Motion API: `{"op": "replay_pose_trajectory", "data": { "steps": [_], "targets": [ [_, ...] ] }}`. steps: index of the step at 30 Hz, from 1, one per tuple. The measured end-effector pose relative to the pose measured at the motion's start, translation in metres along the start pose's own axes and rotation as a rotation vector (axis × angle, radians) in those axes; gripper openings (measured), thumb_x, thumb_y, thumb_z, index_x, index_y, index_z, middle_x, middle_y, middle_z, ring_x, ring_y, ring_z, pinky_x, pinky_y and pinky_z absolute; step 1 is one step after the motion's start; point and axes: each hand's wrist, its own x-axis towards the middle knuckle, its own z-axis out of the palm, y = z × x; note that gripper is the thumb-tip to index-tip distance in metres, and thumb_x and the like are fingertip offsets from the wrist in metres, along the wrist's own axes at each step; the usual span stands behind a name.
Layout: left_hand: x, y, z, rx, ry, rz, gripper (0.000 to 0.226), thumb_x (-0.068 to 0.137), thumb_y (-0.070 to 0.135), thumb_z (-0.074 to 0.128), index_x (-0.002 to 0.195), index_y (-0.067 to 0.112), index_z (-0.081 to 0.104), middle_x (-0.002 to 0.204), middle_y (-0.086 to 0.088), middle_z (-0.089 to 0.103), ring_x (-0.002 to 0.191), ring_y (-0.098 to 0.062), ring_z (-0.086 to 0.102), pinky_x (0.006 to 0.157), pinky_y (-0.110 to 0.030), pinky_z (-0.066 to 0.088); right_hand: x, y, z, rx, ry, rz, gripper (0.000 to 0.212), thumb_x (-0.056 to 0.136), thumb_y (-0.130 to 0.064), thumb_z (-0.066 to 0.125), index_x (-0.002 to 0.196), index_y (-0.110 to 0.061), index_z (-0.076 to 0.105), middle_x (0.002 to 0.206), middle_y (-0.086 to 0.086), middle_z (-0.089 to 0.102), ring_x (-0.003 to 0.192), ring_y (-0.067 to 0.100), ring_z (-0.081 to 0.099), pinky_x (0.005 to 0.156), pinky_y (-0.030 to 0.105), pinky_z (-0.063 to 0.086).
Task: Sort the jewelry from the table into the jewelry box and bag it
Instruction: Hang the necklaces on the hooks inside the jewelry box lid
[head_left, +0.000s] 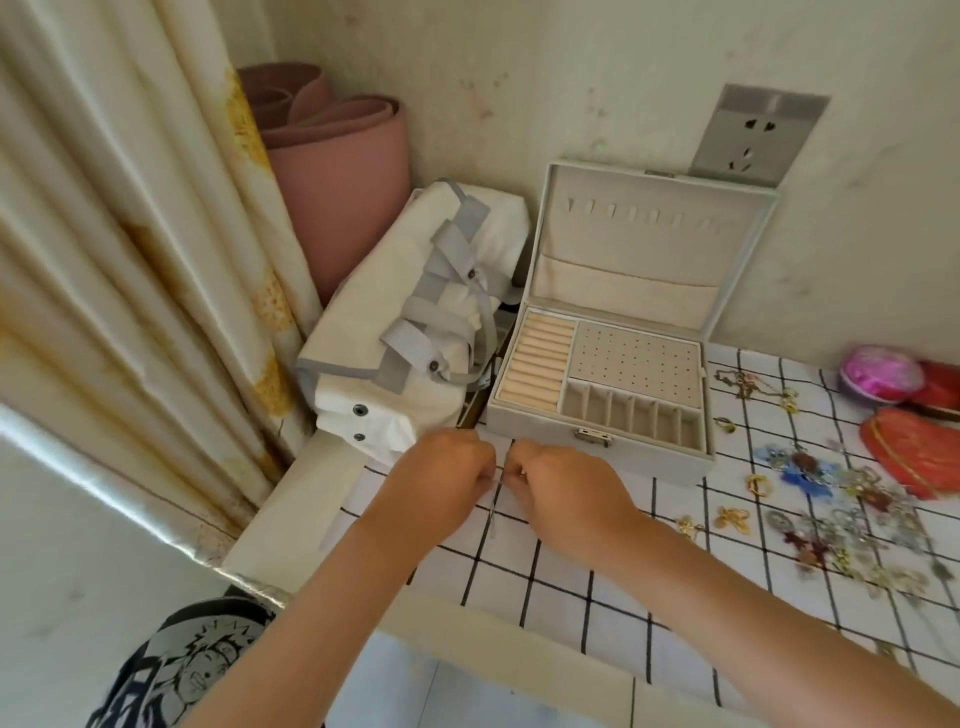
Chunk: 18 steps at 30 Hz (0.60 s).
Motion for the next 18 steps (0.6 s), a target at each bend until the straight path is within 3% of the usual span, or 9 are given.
{"op": "replay_pose_trajectory", "data": {
  "steps": [3, 6, 8, 10, 13, 16, 18],
  "targets": [
    [-0.007, 0.010, -0.018, -0.120, 0.015, -0.022, 0.004, 0.092, 0.019, 0.064, 0.090, 0.016, 0.067, 0.084, 0.008, 0.052, 0.078, -0.009, 0.051, 0.069, -0.021, 0.041, -0.016, -0.005, -0.019, 0.154, 0.010, 0.059, 0.015, 0.104, -0.031, 0.047, 0.108, -0.025, 0.059, 0.083, -0.011, 0.059, 0.078, 0.012, 0.057, 0.073, 0.035, 0.052],
    [-0.017, 0.022, -0.039, -0.321, 0.009, -0.066, 0.006, 0.089, 0.020, 0.067, 0.085, 0.023, 0.063, 0.089, 0.010, 0.058, 0.083, -0.001, 0.056, 0.074, -0.013, 0.044, -0.030, -0.014, -0.040, 0.318, 0.027, 0.114, 0.013, 0.103, -0.026, 0.050, 0.101, -0.025, 0.063, 0.090, -0.010, 0.063, 0.080, 0.009, 0.060, 0.075, 0.030, 0.052],
    [-0.022, 0.033, -0.055, -0.495, -0.002, -0.144, 0.009, 0.085, 0.016, 0.068, 0.080, 0.021, 0.063, 0.085, 0.010, 0.064, 0.079, 0.002, 0.060, 0.070, -0.012, 0.044, -0.038, -0.021, -0.053, 0.425, 0.056, 0.166, 0.014, 0.103, -0.025, 0.050, 0.096, -0.025, 0.062, 0.091, -0.010, 0.062, 0.074, 0.005, 0.059, 0.068, 0.023, 0.048],
    [-0.025, 0.045, -0.072, -0.611, -0.010, -0.198, 0.008, 0.082, 0.015, 0.069, 0.077, 0.018, 0.063, 0.079, 0.005, 0.068, 0.074, -0.004, 0.063, 0.066, -0.017, 0.048, -0.045, -0.029, -0.065, 0.530, 0.094, 0.209, 0.015, 0.102, -0.025, 0.050, 0.092, -0.026, 0.061, 0.090, -0.009, 0.063, 0.078, 0.006, 0.061, 0.073, 0.025, 0.050],
    [-0.030, 0.058, -0.094, -0.726, -0.023, -0.197, 0.007, 0.083, 0.012, 0.069, 0.083, 0.010, 0.062, 0.080, -0.005, 0.071, 0.075, -0.013, 0.068, 0.073, -0.028, 0.055, -0.055, -0.039, -0.083, 0.791, 0.186, 0.285, 0.017, 0.103, -0.020, 0.048, 0.095, -0.016, 0.062, 0.099, 0.000, 0.072, 0.091, 0.015, 0.069, 0.087, 0.037, 0.056],
    [-0.032, 0.070, -0.110, -0.828, -0.053, -0.184, 0.007, 0.088, 0.006, 0.064, 0.092, 0.010, 0.061, 0.081, -0.006, 0.065, 0.071, -0.013, 0.066, 0.080, -0.035, 0.056, -0.069, -0.048, -0.099, 1.074, 0.244, 0.293, 0.016, 0.104, -0.012, 0.048, 0.096, -0.008, 0.060, 0.085, 0.006, 0.073, 0.078, 0.018, 0.071, 0.085, 0.038, 0.058],
    [-0.032, 0.077, -0.118, -0.862, -0.055, -0.198, 0.012, 0.090, 0.006, 0.059, 0.098, 0.014, 0.061, 0.082, -0.003, 0.064, 0.067, -0.010, 0.062, 0.075, -0.032, 0.053, -0.078, -0.051, -0.107, 1.168, 0.266, 0.285, 0.013, 0.102, -0.010, 0.051, 0.094, -0.007, 0.061, 0.078, 0.008, 0.067, 0.071, 0.019, 0.067, 0.084, 0.039, 0.060]
  ]
}}
